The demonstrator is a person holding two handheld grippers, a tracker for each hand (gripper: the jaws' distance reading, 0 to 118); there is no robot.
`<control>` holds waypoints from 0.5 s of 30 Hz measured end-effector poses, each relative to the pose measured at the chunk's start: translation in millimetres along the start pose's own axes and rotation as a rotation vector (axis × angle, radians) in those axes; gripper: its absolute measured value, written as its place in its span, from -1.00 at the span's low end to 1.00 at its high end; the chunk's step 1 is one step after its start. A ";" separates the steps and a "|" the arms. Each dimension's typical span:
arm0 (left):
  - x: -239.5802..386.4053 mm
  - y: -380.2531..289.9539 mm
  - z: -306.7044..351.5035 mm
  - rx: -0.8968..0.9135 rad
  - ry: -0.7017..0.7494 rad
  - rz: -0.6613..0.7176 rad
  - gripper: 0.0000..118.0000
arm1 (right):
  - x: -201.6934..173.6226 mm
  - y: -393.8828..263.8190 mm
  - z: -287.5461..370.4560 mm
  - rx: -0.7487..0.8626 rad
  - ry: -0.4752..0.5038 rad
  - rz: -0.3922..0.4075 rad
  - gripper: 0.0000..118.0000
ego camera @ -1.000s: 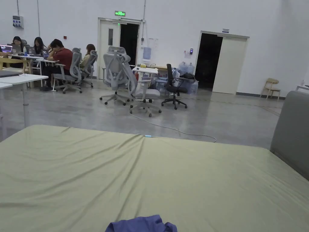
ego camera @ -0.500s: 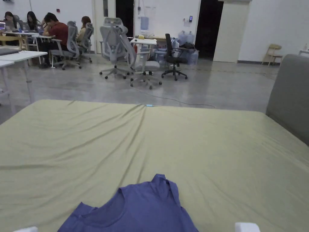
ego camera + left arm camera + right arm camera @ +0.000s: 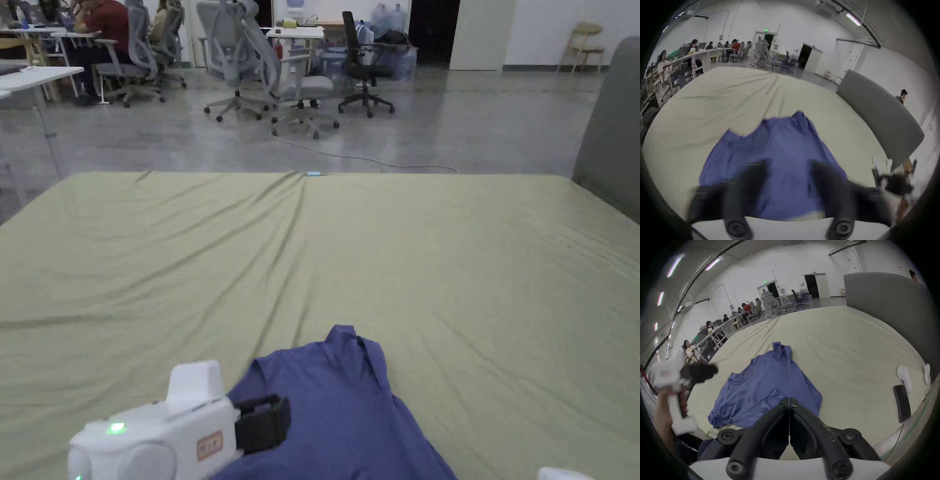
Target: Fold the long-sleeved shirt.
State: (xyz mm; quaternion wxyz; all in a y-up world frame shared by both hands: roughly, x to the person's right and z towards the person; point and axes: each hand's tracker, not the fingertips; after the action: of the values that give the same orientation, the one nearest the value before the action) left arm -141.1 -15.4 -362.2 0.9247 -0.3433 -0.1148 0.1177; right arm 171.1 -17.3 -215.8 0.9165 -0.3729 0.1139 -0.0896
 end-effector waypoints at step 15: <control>0.0 20.0 -261.3 -0.236 0.216 -0.397 -0.75 | 92.7 1.8 -57.3 -0.183 -0.167 -0.149 -0.94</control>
State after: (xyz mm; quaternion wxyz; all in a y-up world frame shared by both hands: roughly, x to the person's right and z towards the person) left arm -67.2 -159.5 -568.3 0.8900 -0.4305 -0.0932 -0.1178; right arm 244.3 -77.1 -270.1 0.8758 -0.4684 0.0167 -0.1150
